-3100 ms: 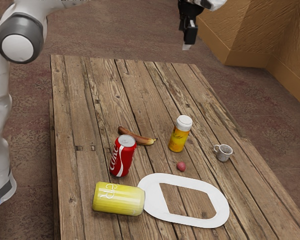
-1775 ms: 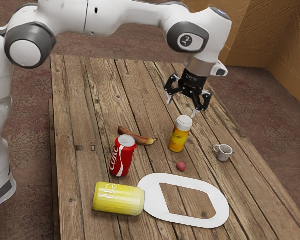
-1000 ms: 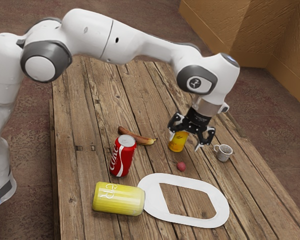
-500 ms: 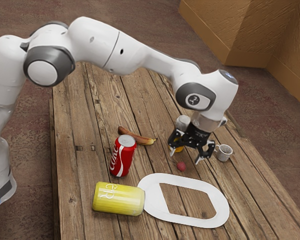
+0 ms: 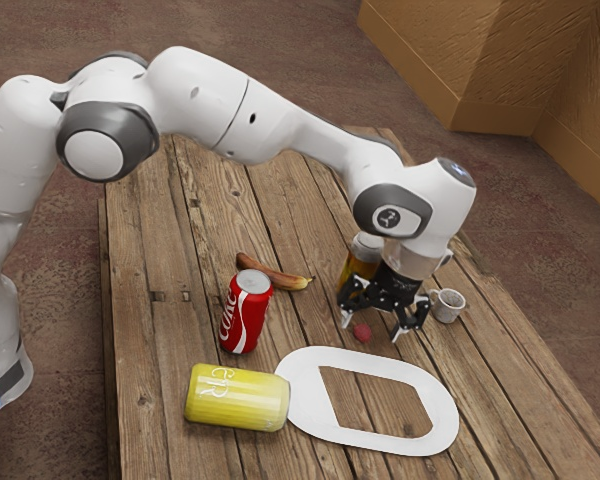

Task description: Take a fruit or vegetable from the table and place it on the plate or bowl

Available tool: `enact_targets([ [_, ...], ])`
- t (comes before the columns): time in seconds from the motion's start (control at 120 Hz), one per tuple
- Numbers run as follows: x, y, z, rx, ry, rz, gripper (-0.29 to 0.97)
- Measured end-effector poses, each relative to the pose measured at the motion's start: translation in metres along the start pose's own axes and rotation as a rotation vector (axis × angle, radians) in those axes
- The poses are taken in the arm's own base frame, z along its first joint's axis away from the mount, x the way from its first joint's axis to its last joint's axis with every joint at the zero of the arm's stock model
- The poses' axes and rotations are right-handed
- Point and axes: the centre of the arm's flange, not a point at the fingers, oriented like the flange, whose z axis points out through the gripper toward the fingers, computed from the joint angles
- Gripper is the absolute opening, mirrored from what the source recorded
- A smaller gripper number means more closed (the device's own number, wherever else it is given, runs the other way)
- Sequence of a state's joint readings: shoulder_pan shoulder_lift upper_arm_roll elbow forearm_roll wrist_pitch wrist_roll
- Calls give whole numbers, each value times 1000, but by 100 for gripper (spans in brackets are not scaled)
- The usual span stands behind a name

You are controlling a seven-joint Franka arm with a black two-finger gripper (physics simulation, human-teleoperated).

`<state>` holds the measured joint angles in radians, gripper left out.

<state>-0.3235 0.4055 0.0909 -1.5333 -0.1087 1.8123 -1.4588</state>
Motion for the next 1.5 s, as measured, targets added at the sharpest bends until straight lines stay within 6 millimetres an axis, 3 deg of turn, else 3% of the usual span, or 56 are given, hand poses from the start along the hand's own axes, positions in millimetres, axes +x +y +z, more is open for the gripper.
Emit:
enact_targets([
  [0.242,1,1,7,8,0,-23,63],
  [0.55,1,1,7,8,0,-46,22],
  [0.775,-9,0,-4,-9,2,-45,17],
  [0.983,-44,-10,-53,-51,16,-7,17],
  [1.133,-131,-18,-68,-45,33,128,17],
  [1.175,-146,-21,-67,-38,40,149,17],
  [1.45,-154,-22,-48,16,49,124,17],
  [1.5,-154,-21,-45,23,47,118,32],
])
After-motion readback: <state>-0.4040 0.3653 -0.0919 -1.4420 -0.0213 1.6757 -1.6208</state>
